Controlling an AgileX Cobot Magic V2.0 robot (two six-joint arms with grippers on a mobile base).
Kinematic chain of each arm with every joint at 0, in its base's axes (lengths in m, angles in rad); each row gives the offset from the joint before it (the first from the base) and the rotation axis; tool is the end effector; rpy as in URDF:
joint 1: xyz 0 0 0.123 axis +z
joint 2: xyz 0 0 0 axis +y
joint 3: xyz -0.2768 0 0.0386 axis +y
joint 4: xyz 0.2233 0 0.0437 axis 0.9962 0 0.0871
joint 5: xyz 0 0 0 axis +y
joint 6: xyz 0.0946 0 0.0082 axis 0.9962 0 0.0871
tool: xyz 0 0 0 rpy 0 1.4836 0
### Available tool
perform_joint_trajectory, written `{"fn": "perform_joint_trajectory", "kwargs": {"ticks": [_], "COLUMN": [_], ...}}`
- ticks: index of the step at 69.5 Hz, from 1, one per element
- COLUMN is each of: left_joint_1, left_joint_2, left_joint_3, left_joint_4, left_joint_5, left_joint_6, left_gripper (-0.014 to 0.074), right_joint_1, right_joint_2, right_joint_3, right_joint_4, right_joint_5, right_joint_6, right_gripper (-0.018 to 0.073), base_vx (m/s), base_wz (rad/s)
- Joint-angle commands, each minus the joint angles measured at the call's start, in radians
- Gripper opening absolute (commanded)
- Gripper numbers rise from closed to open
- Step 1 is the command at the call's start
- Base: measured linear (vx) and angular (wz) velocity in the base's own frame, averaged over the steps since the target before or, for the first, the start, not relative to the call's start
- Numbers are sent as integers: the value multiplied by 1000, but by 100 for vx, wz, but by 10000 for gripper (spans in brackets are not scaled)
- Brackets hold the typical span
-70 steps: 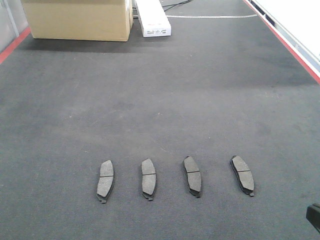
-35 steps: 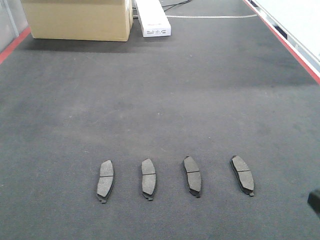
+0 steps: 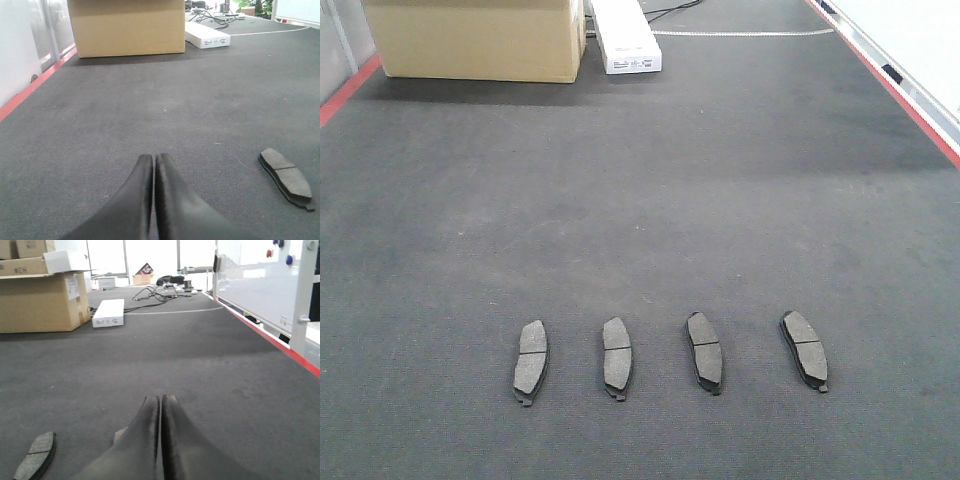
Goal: Move and align brake pads A on conveyor
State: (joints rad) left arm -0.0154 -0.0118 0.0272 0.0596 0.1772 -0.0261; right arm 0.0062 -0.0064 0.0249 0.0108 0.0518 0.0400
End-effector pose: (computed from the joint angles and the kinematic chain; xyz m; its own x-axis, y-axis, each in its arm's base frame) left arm 0.0411 0.0004 0.1886 -0.1047 0.0342 -0.9939 0.0084 0.9994 0.0335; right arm 0.0420 0.0003 0.2009 0.0165 0.0509 -0.9986 -0.0076 0.9987 0.0507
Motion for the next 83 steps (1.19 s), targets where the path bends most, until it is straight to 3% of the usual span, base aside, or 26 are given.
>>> {"fn": "perform_joint_trajectory", "kwargs": {"ticks": [1, 83], "left_joint_1": [2, 2], "left_joint_2": [-13, -13], "left_joint_3": [28, 28], "left_joint_4": [-6, -6], "left_joint_5": [-70, -70], "left_joint_6": [-4, -4], "left_gripper": [-6, -6], "right_joint_1": [-9, -9], "right_joint_2": [-13, -13], "right_joint_3": [9, 9], "right_joint_4": [-3, -4], "right_joint_5": [-52, -52], "right_joint_6": [0, -4], "right_gripper": [-5, -3], "base_vx": [0, 0], "base_wz": [0, 0]}}
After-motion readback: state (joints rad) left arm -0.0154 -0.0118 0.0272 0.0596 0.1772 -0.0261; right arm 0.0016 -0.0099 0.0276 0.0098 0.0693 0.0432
